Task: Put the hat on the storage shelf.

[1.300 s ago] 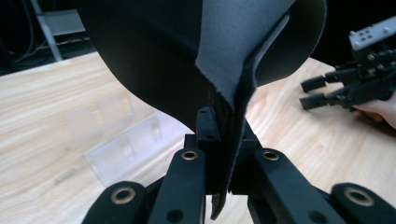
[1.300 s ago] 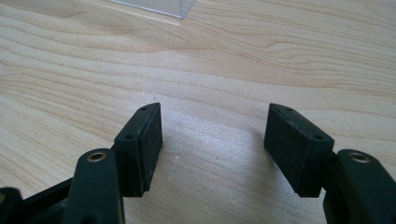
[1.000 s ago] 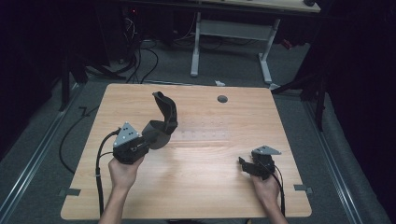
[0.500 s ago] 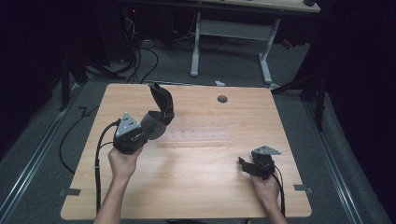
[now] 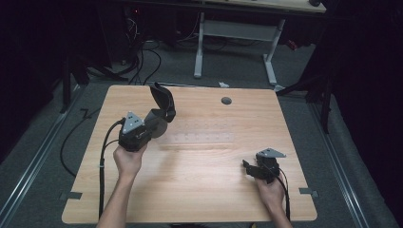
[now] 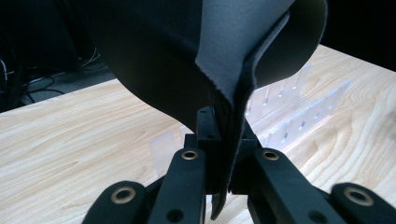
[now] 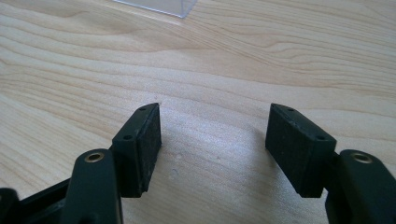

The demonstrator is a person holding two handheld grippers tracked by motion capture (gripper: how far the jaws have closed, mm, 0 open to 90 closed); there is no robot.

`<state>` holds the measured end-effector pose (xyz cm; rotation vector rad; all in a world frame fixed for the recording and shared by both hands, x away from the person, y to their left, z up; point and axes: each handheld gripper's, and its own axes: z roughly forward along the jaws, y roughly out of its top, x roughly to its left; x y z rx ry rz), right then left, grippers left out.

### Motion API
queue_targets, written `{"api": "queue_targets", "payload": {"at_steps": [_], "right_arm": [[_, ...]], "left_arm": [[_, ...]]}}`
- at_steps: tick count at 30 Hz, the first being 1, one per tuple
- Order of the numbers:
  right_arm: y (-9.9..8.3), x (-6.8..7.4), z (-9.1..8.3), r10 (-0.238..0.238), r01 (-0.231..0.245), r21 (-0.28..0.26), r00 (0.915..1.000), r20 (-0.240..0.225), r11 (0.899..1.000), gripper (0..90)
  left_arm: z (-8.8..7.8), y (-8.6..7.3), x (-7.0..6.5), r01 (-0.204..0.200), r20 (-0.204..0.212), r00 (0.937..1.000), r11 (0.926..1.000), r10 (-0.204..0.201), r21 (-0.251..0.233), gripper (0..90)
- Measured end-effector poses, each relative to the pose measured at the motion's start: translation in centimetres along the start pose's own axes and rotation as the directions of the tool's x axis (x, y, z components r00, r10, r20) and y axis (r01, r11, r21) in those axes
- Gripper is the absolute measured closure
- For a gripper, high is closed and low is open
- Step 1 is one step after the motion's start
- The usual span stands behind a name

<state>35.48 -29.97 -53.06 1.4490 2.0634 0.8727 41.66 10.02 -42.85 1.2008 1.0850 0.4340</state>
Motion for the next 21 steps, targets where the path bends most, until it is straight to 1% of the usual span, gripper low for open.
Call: {"api": "queue_targets", "payload": {"at_steps": [3,6,12,15,21], "right_arm": [[0.0,0.0,0.0,-0.001,0.001,0.0,1.0,0.0,1.0,36.0],[0.0,0.0,0.0,-0.001,0.001,0.0,1.0,0.0,1.0,36.0],[0.0,0.0,0.0,-0.001,0.001,0.0,1.0,0.0,1.0,35.9],[0.0,0.0,0.0,-0.001,0.001,0.0,1.0,0.0,1.0,35.9],[0.0,0.0,0.0,-0.001,0.001,0.0,1.0,0.0,1.0,35.8]], "left_arm": [[0.3,-0.2,0.1,-0.001,-0.006,1.0,1.0,0.001,0.004,86.5],[0.6,-0.5,0.2,-0.012,-0.017,0.9998,0.9999,0.013,0.012,86.6],[1.1,-0.8,0.3,-0.016,-0.029,0.9994,0.9998,0.016,0.008,86.6],[1.3,-1.0,0.3,-0.027,-0.037,0.9989,0.9995,0.027,0.015,86.6],[1.5,-1.2,0.4,-0.02,-0.047,0.9987,0.9998,0.02,0.01,86.6]]}}
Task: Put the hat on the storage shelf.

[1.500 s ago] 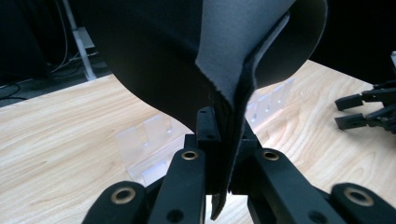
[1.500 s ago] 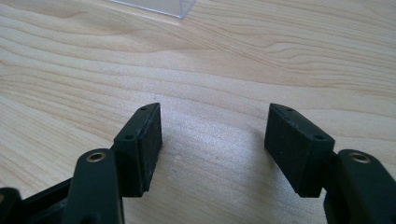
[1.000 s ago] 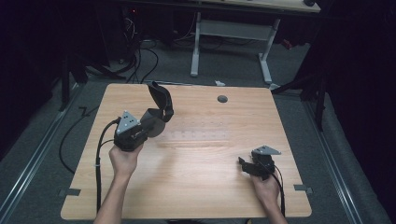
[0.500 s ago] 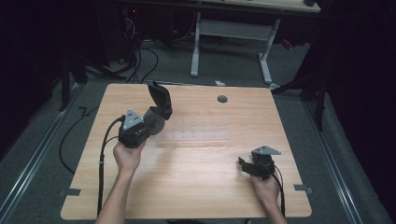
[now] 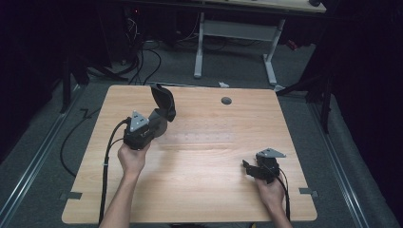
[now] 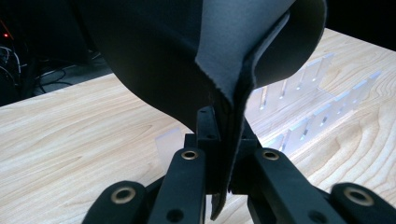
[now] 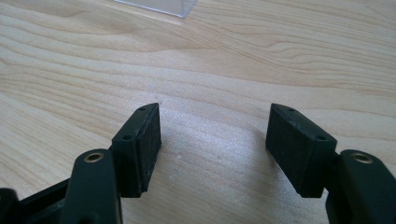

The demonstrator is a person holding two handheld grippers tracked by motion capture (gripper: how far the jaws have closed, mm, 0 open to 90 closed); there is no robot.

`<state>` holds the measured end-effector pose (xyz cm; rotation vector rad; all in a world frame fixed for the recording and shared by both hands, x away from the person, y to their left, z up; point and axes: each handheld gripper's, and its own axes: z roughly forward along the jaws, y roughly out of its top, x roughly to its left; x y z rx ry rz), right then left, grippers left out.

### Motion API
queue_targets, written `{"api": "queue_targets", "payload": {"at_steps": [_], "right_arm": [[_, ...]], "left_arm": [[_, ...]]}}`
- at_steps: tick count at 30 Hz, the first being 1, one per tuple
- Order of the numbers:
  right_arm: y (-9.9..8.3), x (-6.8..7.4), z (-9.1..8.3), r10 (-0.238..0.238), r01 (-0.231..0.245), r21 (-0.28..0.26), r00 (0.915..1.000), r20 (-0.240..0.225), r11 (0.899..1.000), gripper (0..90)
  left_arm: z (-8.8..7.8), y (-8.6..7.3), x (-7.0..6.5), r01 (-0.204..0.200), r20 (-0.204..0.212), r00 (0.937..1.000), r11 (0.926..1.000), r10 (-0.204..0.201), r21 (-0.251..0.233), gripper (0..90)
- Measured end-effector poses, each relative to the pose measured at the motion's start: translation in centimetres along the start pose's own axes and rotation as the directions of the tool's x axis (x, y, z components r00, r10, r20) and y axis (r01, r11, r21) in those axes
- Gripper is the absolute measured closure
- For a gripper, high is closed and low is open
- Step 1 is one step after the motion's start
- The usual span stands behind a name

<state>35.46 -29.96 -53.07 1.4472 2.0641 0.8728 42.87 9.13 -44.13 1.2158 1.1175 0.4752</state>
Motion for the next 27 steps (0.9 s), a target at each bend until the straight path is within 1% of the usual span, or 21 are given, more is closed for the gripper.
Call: {"api": "queue_targets", "payload": {"at_steps": [6,11,14,20,22,27], "right_arm": [[0.0,0.0,0.0,0.0,0.0,0.0,1.0,0.0,1.0,35.7],[0.0,0.0,0.0,-0.002,0.002,0.0,1.0,0.0,1.0,35.6],[0.0,0.0,0.0,-0.002,0.002,0.001,1.0,0.0,1.0,35.6],[0.0,0.0,0.0,-0.002,0.002,0.001,1.0,0.0,1.0,35.6],[0.0,0.0,0.0,-0.002,0.002,0.001,1.0,0.0,1.0,35.6],[0.0,0.0,0.0,-0.002,0.002,0.001,1.0,-0.001,1.0,35.4]], "left_arm": [[0.2,0.0,-0.1,0.012,-0.004,0.9999,0.9999,-0.012,-0.002,86.5],[0.3,0.0,0.0,0.03,0.0,0.9996,0.9996,-0.03,0.001,86.5],[0.4,-0.2,-0.1,0.031,-0.003,0.9995,0.9995,-0.031,0.001,86.5],[0.8,-0.8,-0.3,0.016,-0.012,0.9998,0.9997,-0.015,0.016,86.5],[1.0,-0.9,-0.4,0.018,-0.011,0.9998,0.9997,-0.018,0.014,86.5],[1.1,-1.3,-0.2,0.005,-0.013,0.9999,0.9997,-0.005,0.024,86.5]]}}
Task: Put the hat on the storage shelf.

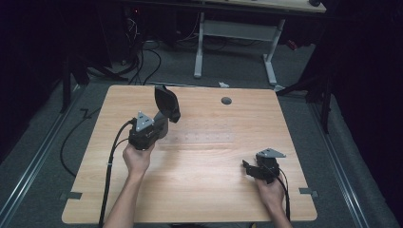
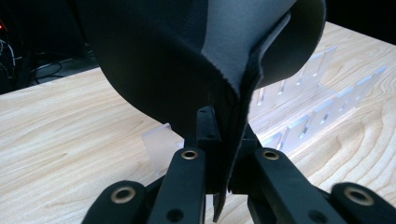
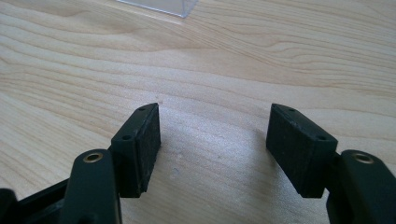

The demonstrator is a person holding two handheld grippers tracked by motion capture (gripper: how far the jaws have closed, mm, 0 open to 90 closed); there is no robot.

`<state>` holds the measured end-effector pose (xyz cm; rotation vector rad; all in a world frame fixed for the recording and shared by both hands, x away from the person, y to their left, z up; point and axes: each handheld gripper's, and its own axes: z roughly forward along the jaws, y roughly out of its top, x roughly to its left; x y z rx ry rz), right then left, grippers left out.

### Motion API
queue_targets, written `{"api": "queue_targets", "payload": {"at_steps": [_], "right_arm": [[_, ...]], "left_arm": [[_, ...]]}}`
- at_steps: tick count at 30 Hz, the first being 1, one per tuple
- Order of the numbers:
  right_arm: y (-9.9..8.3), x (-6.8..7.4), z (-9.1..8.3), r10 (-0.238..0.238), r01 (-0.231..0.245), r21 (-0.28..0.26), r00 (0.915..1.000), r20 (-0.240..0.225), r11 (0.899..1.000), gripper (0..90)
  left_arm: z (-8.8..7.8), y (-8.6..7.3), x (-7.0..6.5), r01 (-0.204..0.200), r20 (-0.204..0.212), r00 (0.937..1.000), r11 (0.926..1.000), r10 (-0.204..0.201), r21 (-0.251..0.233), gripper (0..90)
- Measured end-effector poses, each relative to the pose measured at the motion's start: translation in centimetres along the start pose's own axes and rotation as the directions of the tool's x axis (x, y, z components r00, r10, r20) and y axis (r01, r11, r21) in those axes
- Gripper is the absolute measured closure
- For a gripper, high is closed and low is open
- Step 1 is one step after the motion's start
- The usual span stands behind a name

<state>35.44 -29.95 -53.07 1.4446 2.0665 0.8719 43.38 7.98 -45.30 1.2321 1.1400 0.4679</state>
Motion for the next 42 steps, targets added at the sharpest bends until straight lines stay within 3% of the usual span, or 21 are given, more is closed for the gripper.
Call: {"api": "queue_targets", "payload": {"at_steps": [7,19,26,37,42], "right_arm": [[0.0,0.0,0.0,-0.001,0.001,0.0,1.0,0.0,1.0,35.4],[0.0,0.0,0.0,-0.001,0.001,0.0,1.0,-0.001,1.0,35.1],[0.0,0.0,0.0,0.0,0.0,0.001,1.0,0.0,1.0,35.1],[0.0,0.0,0.0,-0.001,0.001,0.0,1.0,-0.001,1.0,35.0],[0.0,0.0,0.0,-0.001,0.001,0.0,1.0,-0.001,1.0,35.0]], "left_arm": [[0.1,-1.1,0.6,0.014,-0.014,0.9998,0.9995,-0.014,0.027,86.3],[-0.6,-1.5,0.9,0.029,0.003,0.9996,0.9984,-0.029,0.05,83.2],[-1.4,-1.1,1.1,0.055,0.005,0.9985,0.9971,-0.055,0.053,72.9],[-2.3,-0.4,1.0,0.039,-0.033,0.9987,0.9986,-0.038,0.036,45.4],[-3.2,0.2,1.3,0.08,-0.017,0.9967,0.9964,-0.08,0.028,41.7]]}}
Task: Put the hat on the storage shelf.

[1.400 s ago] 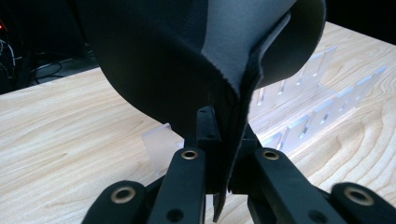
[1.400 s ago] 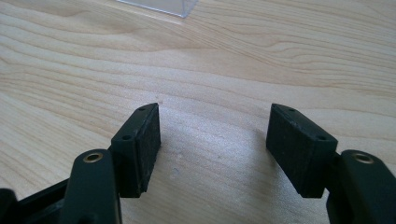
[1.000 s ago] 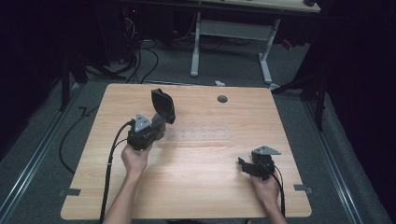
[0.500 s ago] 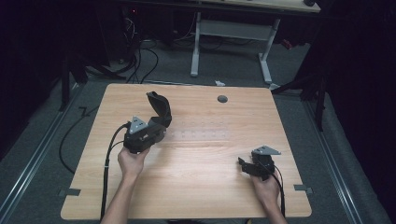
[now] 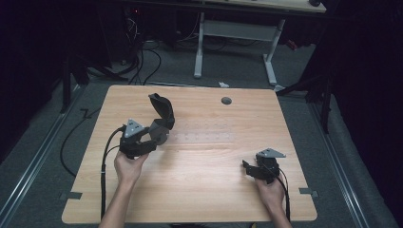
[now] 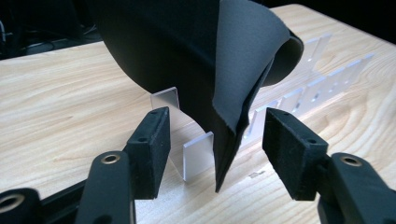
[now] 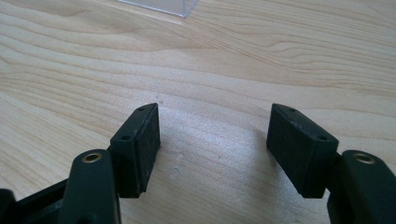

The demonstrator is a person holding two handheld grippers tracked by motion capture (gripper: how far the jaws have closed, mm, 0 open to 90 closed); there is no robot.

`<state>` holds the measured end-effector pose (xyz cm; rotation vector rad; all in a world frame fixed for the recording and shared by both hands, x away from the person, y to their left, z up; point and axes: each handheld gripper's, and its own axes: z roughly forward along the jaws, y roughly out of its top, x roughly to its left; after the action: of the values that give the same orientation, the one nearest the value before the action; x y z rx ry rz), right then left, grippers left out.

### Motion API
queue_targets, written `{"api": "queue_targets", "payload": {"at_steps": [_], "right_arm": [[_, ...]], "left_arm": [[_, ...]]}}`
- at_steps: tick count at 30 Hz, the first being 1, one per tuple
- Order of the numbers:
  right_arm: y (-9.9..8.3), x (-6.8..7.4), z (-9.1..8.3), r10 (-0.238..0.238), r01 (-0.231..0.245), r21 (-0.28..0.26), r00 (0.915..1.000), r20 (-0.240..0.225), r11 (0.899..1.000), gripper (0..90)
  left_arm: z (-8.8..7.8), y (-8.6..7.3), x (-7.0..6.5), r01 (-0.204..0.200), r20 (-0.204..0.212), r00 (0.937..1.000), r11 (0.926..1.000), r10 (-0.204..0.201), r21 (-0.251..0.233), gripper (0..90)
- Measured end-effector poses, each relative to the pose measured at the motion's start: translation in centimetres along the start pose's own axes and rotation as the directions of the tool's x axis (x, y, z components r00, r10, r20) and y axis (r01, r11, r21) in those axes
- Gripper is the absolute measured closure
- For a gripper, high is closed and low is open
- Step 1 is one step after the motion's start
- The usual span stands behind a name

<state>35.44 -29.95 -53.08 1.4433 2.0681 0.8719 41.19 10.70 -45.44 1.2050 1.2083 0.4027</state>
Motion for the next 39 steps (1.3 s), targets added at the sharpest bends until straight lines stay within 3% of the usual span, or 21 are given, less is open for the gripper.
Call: {"api": "queue_targets", "payload": {"at_steps": [4,7,22,32,39], "right_arm": [[0.0,0.0,0.0,0.0,0.0,0.0,1.0,0.0,1.0,35.0],[0.0,0.0,0.0,0.0,0.0,0.0,1.0,0.0,1.0,35.1],[0.0,0.0,0.0,0.0,0.0,0.0,1.0,0.0,1.0,35.0],[0.0,0.0,0.0,0.001,-0.001,0.0,1.0,0.0,1.0,35.0],[0.0,0.0,0.0,0.002,-0.002,0.001,1.0,0.001,1.0,35.0]], "left_arm": [[-0.5,0.0,0.1,0.005,0.002,1.0,1.0,-0.005,0.007,39.2],[-1.0,-0.2,0.1,-0.015,0.0,0.9999,0.9998,0.015,0.012,37.5],[-3.3,0.8,0.3,0.014,0.014,0.9998,0.9998,-0.014,-0.011,33.6],[-4.6,0.4,0.9,0.004,-0.014,0.9999,0.9994,-0.005,-0.033,33.2],[-5.3,0.3,1.3,0.024,-0.018,0.9995,0.9988,-0.025,-0.043,33.2]]}}
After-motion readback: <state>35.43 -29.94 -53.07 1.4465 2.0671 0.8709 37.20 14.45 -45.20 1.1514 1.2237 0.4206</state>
